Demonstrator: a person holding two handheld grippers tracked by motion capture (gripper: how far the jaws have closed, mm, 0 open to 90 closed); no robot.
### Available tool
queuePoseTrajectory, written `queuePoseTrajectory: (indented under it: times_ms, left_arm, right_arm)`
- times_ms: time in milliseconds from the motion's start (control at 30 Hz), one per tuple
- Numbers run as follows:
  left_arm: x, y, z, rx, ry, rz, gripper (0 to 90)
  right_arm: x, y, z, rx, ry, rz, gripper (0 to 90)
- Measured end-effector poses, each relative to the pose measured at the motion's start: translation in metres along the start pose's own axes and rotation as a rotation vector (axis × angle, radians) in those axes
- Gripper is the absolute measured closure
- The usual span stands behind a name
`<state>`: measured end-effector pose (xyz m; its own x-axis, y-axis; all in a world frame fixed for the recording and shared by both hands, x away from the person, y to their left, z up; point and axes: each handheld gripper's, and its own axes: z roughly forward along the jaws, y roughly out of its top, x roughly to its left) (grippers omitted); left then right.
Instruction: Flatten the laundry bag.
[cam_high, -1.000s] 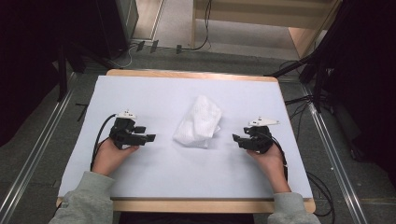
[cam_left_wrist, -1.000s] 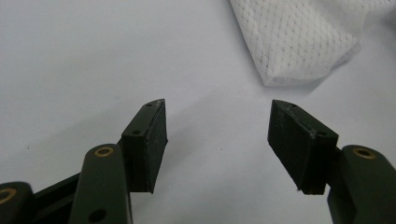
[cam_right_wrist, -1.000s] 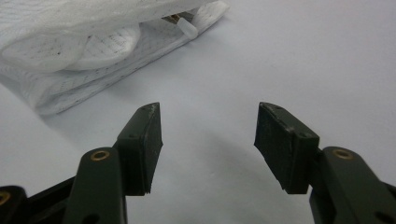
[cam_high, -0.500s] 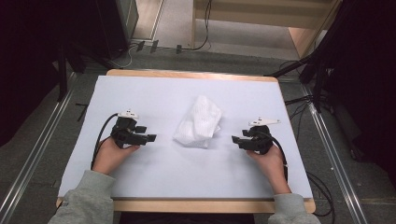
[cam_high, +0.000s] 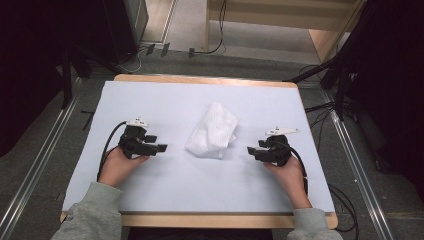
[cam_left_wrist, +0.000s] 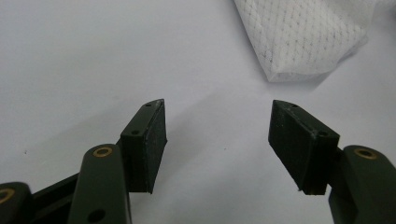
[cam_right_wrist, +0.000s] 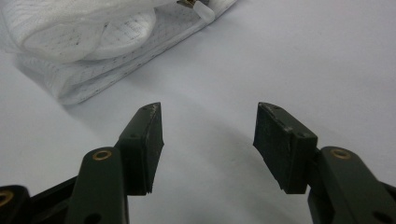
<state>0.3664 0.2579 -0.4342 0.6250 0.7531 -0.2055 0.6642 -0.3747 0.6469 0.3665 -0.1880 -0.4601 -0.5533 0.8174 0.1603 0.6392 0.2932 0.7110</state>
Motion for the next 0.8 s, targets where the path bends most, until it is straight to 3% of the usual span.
queuePoseTrajectory:
  times_ms: [800]
  left_arm:
    - [0.0013, 0.0001, -0.0015, -0.001, -0.007, -0.008, 37.8]
  right_arm:
    - [0.0049, 0.0052, -0.0012, -0.006, 0.033, 0.012, 52.9]
